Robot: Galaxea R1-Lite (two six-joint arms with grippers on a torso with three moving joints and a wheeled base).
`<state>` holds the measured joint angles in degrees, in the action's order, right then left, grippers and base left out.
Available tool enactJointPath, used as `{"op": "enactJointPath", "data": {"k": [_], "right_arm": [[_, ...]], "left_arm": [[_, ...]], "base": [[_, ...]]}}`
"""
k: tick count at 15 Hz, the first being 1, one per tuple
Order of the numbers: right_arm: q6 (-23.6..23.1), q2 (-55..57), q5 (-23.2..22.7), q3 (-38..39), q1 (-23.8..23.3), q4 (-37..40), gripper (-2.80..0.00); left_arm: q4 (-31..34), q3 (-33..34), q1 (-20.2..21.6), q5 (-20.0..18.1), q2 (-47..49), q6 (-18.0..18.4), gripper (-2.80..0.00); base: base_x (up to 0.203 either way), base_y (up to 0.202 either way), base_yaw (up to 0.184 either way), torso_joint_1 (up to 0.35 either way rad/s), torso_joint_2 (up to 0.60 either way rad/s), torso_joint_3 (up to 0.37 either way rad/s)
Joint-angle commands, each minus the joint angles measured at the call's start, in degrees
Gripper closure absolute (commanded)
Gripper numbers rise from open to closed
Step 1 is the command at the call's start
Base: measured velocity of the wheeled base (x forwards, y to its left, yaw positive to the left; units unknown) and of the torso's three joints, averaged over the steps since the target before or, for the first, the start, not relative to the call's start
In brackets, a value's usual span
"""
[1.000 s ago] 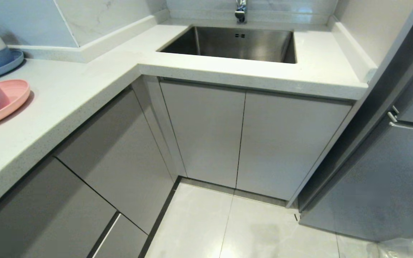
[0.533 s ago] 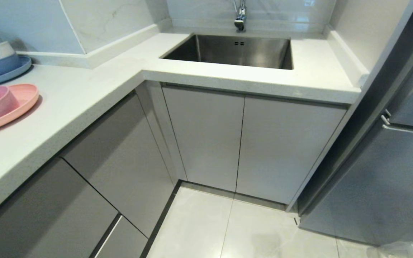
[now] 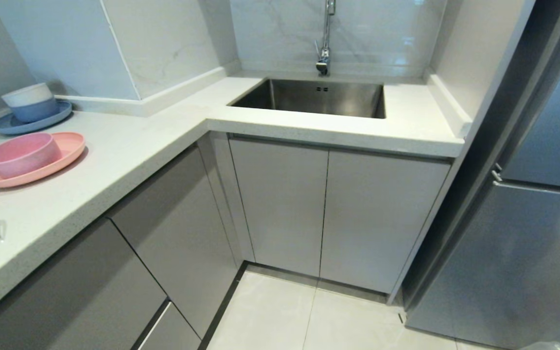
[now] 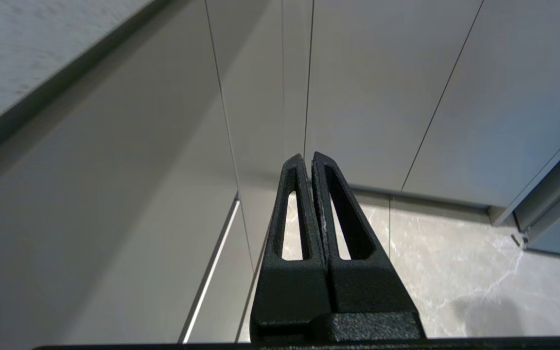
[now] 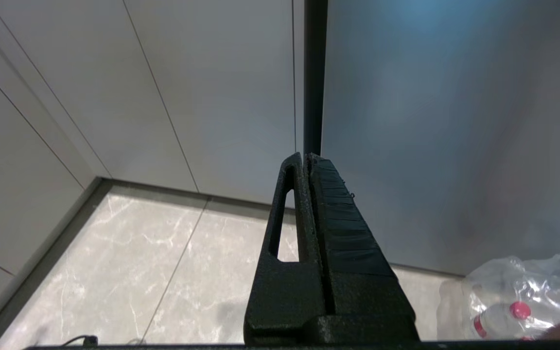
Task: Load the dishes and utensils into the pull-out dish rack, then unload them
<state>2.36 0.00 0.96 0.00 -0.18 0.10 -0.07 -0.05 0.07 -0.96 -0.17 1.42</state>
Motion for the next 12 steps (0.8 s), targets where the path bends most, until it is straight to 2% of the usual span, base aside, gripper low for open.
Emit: {"op": "enactJointPath", "data": {"k": [1,12], "right_arm": [[0.01,0.0,0.0,0.09,0.01,-0.01,0.0],[0.01,0.0,0.0,0.09,0.01,-0.01,0.0]], "left_arm": [[-0.01,0.05,0.01,0.0,0.08,-0.01,0.0],[-0.01,0.05,0.01,0.0,0.08,-0.01,0.0]], "base": [[0.0,0.0,0.0,-0.002,0.01,0.193],[0.0,0.0,0.0,0.002,0.0,0.202]]}}
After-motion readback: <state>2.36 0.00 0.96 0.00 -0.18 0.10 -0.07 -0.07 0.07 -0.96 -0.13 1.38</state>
